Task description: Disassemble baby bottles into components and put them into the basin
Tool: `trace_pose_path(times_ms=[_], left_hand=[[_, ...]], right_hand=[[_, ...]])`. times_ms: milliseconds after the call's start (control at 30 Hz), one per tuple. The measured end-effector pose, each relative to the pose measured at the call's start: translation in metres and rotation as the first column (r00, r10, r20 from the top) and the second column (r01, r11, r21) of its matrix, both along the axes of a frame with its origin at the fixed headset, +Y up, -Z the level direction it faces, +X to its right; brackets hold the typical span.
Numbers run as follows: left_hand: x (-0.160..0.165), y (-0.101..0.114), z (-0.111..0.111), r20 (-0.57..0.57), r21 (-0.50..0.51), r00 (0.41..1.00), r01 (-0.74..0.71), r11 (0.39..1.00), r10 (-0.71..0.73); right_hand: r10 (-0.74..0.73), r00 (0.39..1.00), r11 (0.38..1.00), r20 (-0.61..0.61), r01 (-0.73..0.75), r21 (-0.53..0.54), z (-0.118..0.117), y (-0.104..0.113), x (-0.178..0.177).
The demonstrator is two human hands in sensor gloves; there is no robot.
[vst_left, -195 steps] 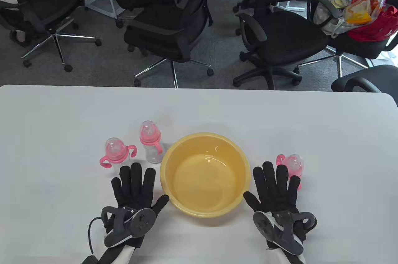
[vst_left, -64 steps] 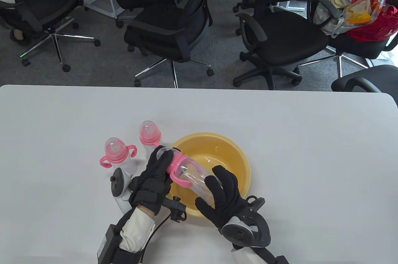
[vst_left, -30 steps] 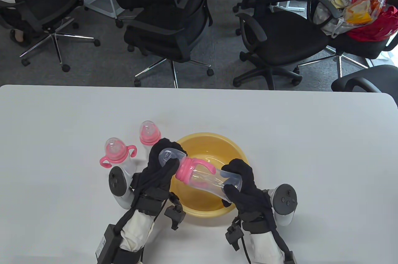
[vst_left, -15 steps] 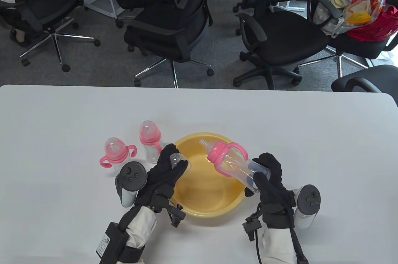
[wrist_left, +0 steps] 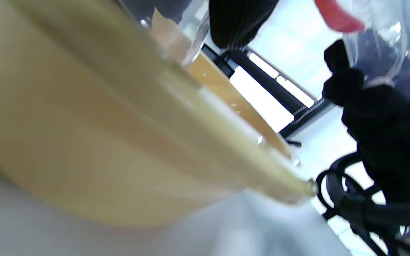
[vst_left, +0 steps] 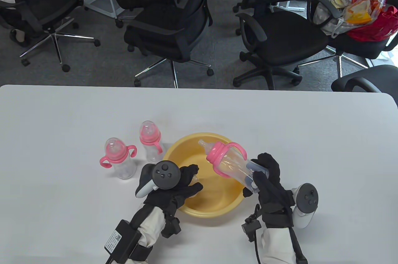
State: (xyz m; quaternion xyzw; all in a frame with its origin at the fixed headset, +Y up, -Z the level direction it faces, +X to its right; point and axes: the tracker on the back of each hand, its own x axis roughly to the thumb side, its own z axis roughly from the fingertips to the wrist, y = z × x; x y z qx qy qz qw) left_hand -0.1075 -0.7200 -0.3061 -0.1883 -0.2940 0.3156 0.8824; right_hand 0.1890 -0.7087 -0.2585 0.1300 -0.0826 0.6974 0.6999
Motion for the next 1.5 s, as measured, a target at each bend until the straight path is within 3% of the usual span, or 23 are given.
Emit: trace_pose_path(times_ms=[267,533,667,833,933,1033,1100,1167,1333,1400,1500], left_hand=[[0.012,-0.007,0.002,0.056,-0.012,0.986,0.160,0.987,-0.159],[0.015,-0.008,0.003,0.065,-0.018,0.977,0.207,0.978,-0.205],[0.009,-0.004,0.002,0.019,0.039,0.995,0.099,0.994,-0.100],[-0.010,0.011,0.001,-0.058,0.085,0.983,-0.167,0.982,0.173],[-0.023,0.021,0.002,-0.107,0.121,0.913,-0.381,0.917,0.393],[-0.035,0.028,0.003,-0.140,0.118,0.752,-0.633,0.765,0.644],[-0.039,0.030,0.004,-0.151,0.070,0.670,-0.726,0.684,0.727],[-0.040,0.031,0.004,-0.130,0.024,0.629,-0.771,0.636,0.767],[-0.035,0.036,0.007,-0.003,-0.045,0.535,-0.844,0.534,0.845],[-0.034,0.038,0.009,0.011,-0.014,0.542,-0.840,0.542,0.841],[-0.037,0.041,0.011,0.002,0.122,0.582,-0.807,0.578,0.813]], right_hand=[[-0.006,1.000,1.000,0.005,0.006,-0.010,0.000,0.001,-0.001],[0.001,1.000,1.000,-0.001,-0.001,-0.019,0.000,0.000,-0.003],[0.000,1.000,1.000,-0.004,0.000,-0.025,0.000,-0.001,-0.003],[-0.010,1.000,1.000,-0.024,0.010,-0.025,-0.001,-0.001,-0.004],[-0.028,0.998,0.999,-0.048,0.027,-0.027,-0.001,-0.001,-0.006],[-0.048,0.995,0.998,-0.085,0.045,-0.033,-0.002,-0.002,-0.010],[-0.064,0.991,0.997,-0.114,0.060,-0.040,-0.002,-0.002,-0.013],[-0.081,0.985,0.996,-0.150,0.075,-0.051,-0.003,-0.003,-0.016],[-0.074,0.958,0.995,-0.279,0.052,-0.085,-0.003,-0.004,-0.032],[-0.060,0.959,0.996,-0.278,0.039,-0.081,-0.002,-0.003,-0.038],[-0.054,0.957,0.997,-0.284,0.035,-0.073,-0.004,-0.001,-0.040]])
